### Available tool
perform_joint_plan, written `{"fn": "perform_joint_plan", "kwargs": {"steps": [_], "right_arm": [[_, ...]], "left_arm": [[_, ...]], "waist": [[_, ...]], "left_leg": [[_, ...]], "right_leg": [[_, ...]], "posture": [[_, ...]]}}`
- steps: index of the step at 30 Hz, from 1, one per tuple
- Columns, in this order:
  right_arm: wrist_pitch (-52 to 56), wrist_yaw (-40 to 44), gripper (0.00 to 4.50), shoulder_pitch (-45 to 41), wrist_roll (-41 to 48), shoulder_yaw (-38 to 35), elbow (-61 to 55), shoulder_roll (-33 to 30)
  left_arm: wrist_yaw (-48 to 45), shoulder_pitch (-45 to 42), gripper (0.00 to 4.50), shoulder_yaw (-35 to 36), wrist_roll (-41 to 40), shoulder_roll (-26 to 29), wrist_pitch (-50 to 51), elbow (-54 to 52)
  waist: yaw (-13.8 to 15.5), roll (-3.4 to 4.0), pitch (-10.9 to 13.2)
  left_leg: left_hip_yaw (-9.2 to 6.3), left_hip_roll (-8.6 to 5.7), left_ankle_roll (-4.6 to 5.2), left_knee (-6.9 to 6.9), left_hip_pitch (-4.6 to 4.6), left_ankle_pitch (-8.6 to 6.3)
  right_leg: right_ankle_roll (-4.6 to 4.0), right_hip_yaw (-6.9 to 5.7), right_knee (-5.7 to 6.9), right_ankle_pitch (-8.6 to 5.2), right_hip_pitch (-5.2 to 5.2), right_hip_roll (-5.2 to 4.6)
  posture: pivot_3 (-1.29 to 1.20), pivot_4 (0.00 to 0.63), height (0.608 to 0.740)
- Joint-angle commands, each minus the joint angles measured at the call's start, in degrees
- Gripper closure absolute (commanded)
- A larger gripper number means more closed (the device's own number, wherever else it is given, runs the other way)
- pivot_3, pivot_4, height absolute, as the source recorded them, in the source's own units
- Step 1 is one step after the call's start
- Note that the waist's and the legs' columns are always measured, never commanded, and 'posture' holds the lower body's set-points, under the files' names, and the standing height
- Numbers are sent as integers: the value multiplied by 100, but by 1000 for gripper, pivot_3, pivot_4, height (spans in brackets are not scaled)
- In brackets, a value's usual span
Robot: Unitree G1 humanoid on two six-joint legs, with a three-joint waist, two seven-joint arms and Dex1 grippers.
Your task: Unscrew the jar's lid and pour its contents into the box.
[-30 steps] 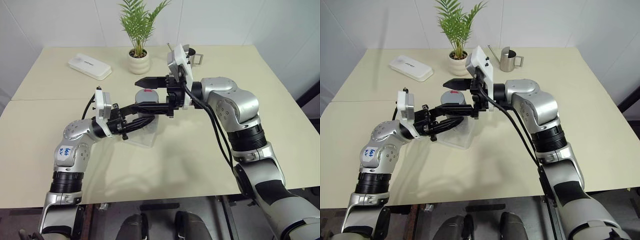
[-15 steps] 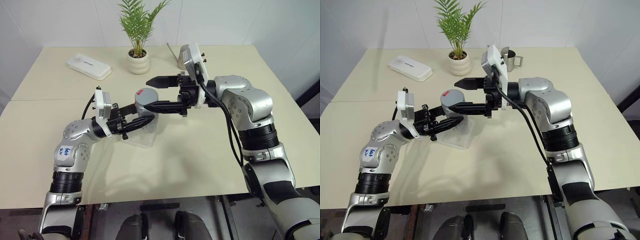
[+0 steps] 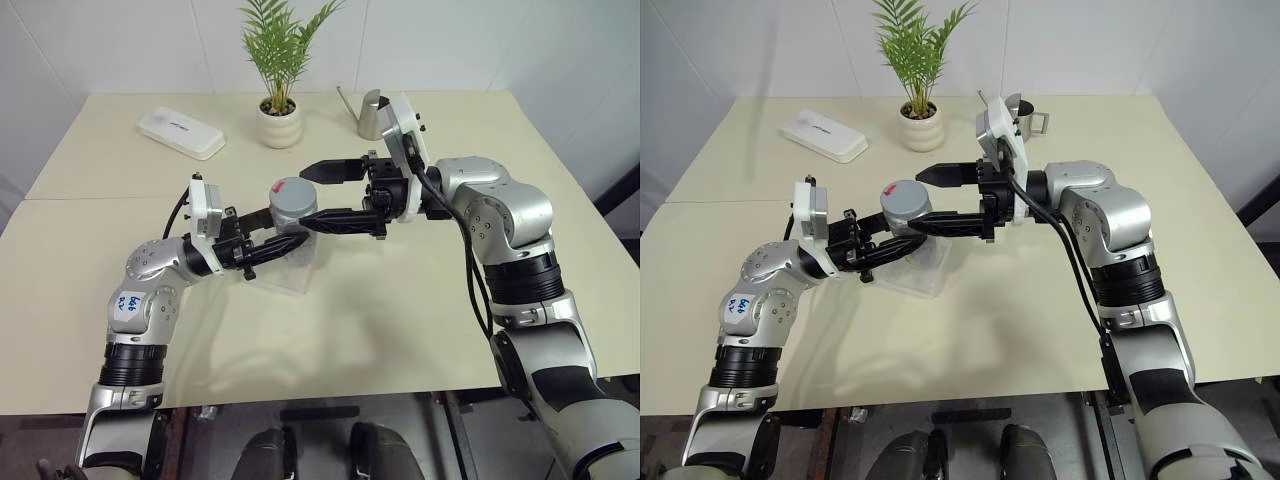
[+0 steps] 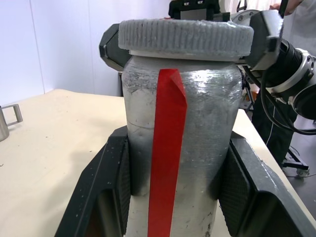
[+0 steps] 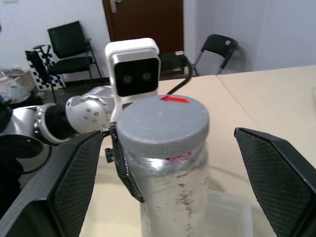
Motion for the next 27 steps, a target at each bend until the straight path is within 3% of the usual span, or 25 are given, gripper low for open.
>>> {"fn": "perform_joint_plan", "kwargs": {"steps": [1, 22, 25, 27], "right_arm": [[-78, -23, 27, -158, 101, -181, -132, 14], [-87, -255, 27, -327, -158, 133, -70, 446], [-82, -262, 588, -331, -140, 113, -67, 460], [-97, -274, 1236, -332, -132, 94, -68, 476]], "left_arm": [[-14, 36, 2528, 103, -110, 60, -24, -221], [15, 51, 2528, 105, -112, 53, -5, -256], [12, 53, 2528, 109, -111, 58, -8, -253], [14, 54, 2528, 108, -110, 57, -8, -255]], "waist": [[0, 0, 0], [-2, 0, 0], [-3, 0, 0], [-3, 0, 0]], "left_leg": [[0, 0, 0, 0, 0, 0], [0, 0, 0, 0, 0, 0], [0, 1, 0, 0, 0, 0], [0, 0, 0, 0, 0, 0]], "right_leg": [[0, 0, 0, 0, 0, 0], [0, 0, 1, 0, 0, 0], [0, 0, 1, 0, 0, 0], [0, 1, 1, 0, 0, 0]], "posture": [[0, 150, 740], [0, 150, 740], [0, 150, 740], [0, 150, 740]]}}
